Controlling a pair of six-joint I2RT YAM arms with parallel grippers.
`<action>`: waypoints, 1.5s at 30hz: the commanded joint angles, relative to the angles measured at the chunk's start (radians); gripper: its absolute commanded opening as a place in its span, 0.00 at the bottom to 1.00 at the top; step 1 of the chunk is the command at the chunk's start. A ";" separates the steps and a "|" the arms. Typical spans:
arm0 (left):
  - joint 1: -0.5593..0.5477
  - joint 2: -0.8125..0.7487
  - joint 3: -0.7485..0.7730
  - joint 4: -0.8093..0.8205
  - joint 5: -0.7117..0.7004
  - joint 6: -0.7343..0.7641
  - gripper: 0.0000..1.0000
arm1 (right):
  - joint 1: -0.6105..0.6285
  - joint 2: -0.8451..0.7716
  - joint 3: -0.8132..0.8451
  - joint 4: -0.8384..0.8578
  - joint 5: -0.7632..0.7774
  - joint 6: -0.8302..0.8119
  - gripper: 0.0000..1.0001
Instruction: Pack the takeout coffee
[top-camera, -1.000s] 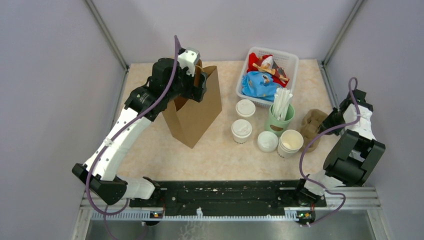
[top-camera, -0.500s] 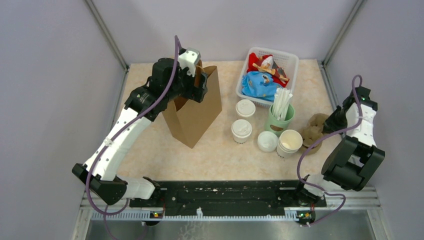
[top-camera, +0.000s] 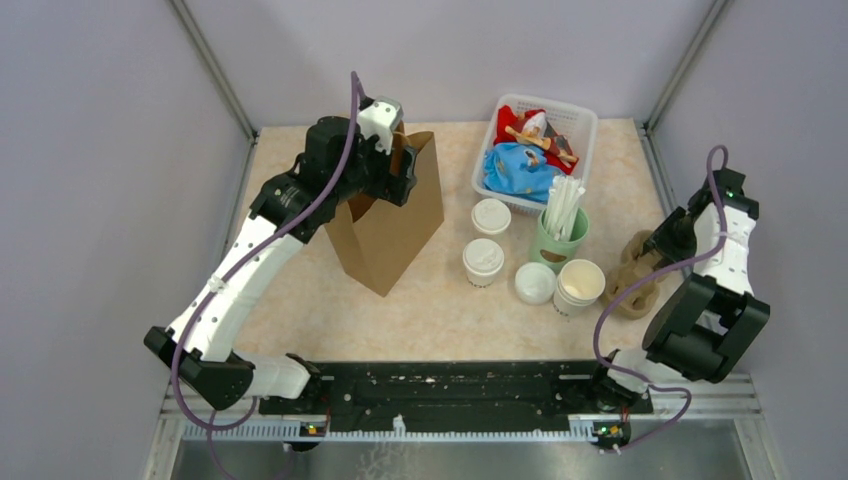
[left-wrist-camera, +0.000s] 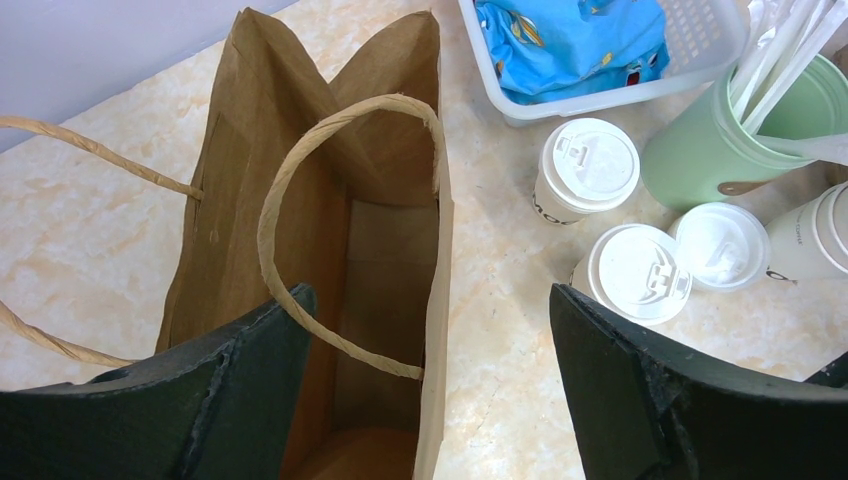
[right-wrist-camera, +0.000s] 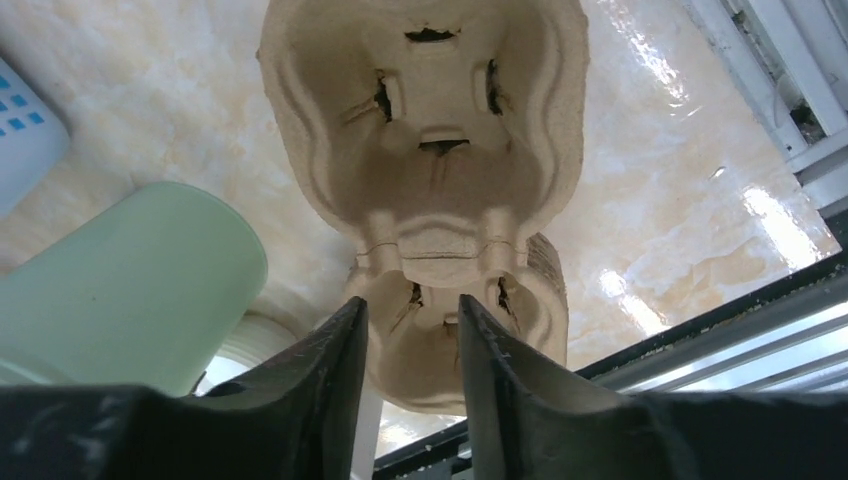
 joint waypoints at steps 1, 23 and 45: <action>-0.005 -0.007 0.003 0.030 0.017 0.014 0.93 | -0.003 0.040 0.014 0.003 -0.043 -0.022 0.42; -0.006 0.024 0.015 0.026 0.020 0.014 0.93 | 0.031 0.113 -0.013 -0.001 0.095 -0.056 0.53; -0.005 0.032 0.015 0.031 0.029 0.014 0.92 | 0.081 0.115 0.051 -0.042 0.135 -0.043 0.50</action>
